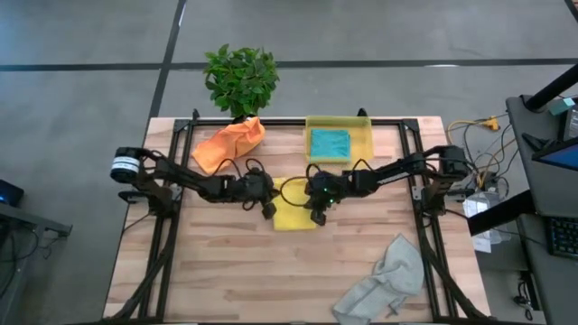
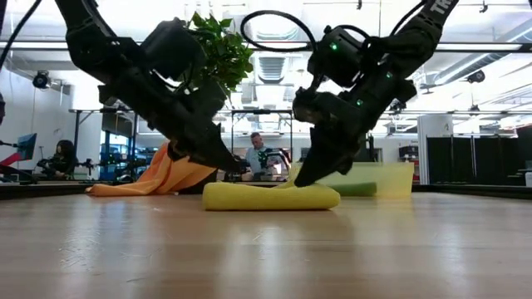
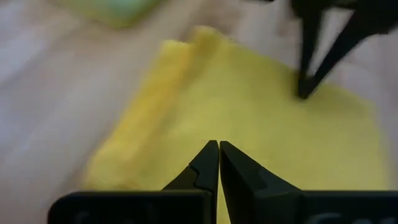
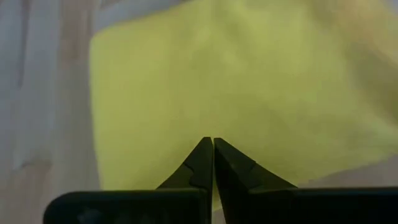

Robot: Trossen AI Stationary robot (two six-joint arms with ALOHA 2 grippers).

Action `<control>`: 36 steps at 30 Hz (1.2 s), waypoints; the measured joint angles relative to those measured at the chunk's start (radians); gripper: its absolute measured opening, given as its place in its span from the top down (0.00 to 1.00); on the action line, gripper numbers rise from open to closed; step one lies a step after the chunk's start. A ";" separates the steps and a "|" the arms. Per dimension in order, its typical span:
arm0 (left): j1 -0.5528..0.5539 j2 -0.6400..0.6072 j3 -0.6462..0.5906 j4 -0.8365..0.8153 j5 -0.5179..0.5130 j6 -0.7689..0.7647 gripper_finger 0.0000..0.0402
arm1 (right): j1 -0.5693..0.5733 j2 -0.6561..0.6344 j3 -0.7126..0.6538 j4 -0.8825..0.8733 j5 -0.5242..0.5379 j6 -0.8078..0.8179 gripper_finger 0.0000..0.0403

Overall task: Fold microfiber towels
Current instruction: Fold the yellow microfiber towel

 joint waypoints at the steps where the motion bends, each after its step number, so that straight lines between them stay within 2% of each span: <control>1: -0.012 0.000 0.000 0.017 0.033 0.019 1.00 | 0.014 0.007 0.000 -0.001 -0.003 0.005 0.98; 5: -0.062 0.001 0.000 0.018 0.106 0.074 1.00 | 0.061 0.035 0.000 0.003 -0.001 0.028 0.98; 13: -0.136 0.116 0.014 0.023 0.208 0.020 1.00 | 0.115 0.063 0.003 0.035 0.003 0.123 0.98; 19: -0.215 0.159 0.047 0.027 0.216 0.018 1.00 | 0.170 0.056 0.005 0.035 0.000 0.185 0.98; 23: -0.238 0.113 0.047 0.007 0.211 0.019 1.00 | 0.194 -0.001 0.018 0.030 0.005 0.193 0.98; 27: -0.265 0.035 0.047 -0.042 0.208 0.023 1.00 | 0.242 -0.078 0.030 0.029 0.055 0.115 0.98; 30: -0.312 -0.002 0.047 -0.049 0.209 0.041 1.00 | 0.308 -0.102 0.029 0.024 0.053 0.031 0.98; 36: -0.421 -0.015 0.083 -0.051 0.214 0.219 1.00 | 0.410 -0.081 0.017 0.006 0.055 -0.080 0.95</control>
